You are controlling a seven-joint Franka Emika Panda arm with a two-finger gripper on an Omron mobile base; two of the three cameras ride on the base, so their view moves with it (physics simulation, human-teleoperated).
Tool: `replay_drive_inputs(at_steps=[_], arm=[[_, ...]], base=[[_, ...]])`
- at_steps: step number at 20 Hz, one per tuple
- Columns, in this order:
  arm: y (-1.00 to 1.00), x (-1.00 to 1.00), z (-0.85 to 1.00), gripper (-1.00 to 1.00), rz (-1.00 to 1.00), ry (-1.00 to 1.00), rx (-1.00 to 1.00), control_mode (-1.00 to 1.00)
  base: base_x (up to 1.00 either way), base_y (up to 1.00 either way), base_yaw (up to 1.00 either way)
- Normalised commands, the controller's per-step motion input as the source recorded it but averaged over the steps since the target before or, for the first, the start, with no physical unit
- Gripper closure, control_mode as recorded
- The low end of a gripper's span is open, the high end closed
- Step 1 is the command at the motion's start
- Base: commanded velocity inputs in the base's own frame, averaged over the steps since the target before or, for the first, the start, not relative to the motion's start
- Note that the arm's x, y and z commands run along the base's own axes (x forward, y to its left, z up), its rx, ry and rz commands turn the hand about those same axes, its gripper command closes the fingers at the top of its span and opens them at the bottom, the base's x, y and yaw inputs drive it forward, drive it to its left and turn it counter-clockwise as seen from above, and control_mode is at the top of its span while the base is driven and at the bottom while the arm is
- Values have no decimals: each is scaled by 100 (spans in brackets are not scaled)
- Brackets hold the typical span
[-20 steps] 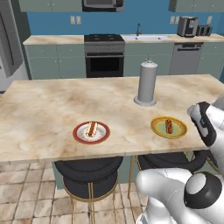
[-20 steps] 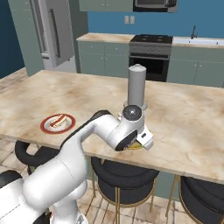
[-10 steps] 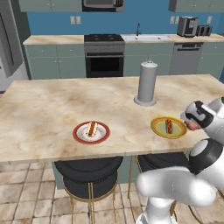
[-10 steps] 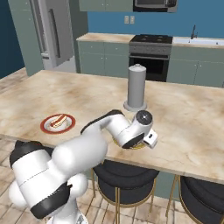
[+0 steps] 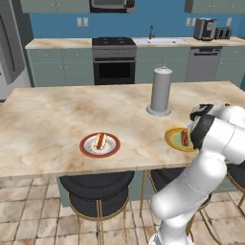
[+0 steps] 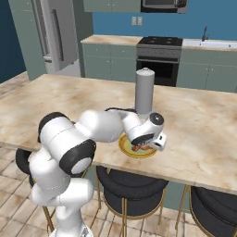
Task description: Pick up the banana and peach from the fridge and place one fruit on each plate on the dining counter.
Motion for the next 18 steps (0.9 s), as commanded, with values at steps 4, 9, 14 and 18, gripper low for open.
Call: replay_drive_inputs(at_steps=[4, 9, 14, 18], arm=[[-26, 53, -36, 100, 22, 8, 0, -100], [-25, 39, -32, 100, 21, 2, 0, -100], [-12, 26, -28, 100, 19, 0, 0, -100], [0, 9, -18, -100, 15, 0, 0, -100]], base=[[0, 0, 0], [0, 0, 0], [0, 0, 0], [0, 0, 0]])
